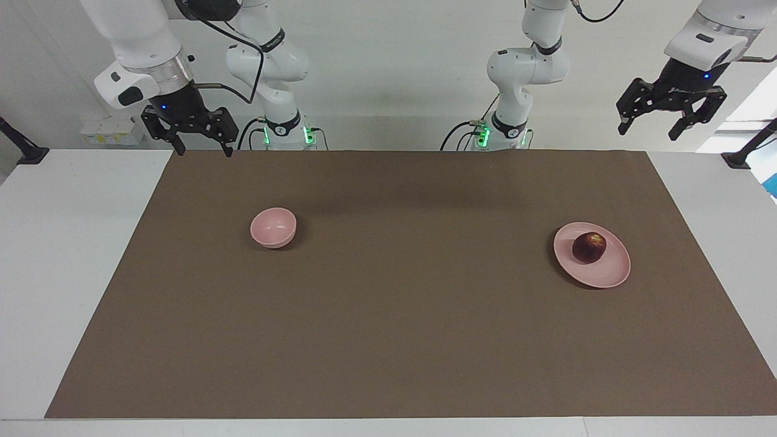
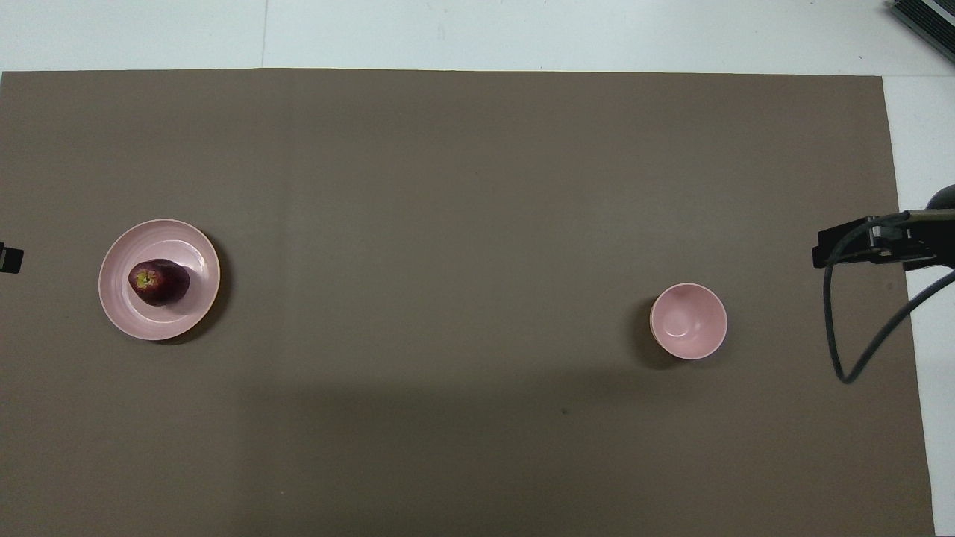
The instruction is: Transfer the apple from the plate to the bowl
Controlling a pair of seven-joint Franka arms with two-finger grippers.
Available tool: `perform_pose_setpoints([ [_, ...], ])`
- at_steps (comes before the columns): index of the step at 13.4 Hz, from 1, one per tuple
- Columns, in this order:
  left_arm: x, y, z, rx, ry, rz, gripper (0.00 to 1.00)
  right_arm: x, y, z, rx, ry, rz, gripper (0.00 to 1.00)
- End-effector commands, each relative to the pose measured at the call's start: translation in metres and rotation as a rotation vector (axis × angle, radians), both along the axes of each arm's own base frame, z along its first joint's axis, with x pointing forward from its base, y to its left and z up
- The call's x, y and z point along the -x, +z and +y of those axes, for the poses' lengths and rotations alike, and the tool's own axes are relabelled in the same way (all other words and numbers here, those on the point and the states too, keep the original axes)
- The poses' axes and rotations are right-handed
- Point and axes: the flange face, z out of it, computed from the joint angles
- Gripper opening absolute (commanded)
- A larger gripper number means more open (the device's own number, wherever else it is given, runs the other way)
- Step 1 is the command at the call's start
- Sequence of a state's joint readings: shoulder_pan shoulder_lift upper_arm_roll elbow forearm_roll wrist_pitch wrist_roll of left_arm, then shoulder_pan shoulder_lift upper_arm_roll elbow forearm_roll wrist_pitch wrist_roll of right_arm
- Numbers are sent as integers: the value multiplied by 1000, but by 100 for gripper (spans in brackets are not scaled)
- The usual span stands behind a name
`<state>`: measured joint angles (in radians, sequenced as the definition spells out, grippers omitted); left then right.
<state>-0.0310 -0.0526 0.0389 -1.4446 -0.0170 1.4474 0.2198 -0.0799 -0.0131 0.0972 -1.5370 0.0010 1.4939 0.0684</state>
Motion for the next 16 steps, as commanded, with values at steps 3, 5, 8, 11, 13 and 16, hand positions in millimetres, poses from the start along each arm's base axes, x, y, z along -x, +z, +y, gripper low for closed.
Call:
perform_pose_setpoints([
  [3, -1, -3, 8, -1, 16, -24, 100, 8, 0, 13, -17, 15, -19, 100],
  [5, -8, -17, 9, 3, 15, -40, 100, 8, -3, 20, -16, 12, -15, 100],
  [8, -24, -59, 20, 8, 34, -69, 100, 8, -7, 34, -15, 7, -12, 100],
  [11, -35, -134, 21, 13, 19, -53, 100, 4, -22, 46, -15, -11, -14, 100],
  [13, -37, -176, 30, 9, 5, -89, 100, 1, -32, 70, -16, -8, -9, 100],
  [16, -46, -218, 39, 4, 6, -70, 100, -6, -57, 90, -15, -24, 7, 100],
])
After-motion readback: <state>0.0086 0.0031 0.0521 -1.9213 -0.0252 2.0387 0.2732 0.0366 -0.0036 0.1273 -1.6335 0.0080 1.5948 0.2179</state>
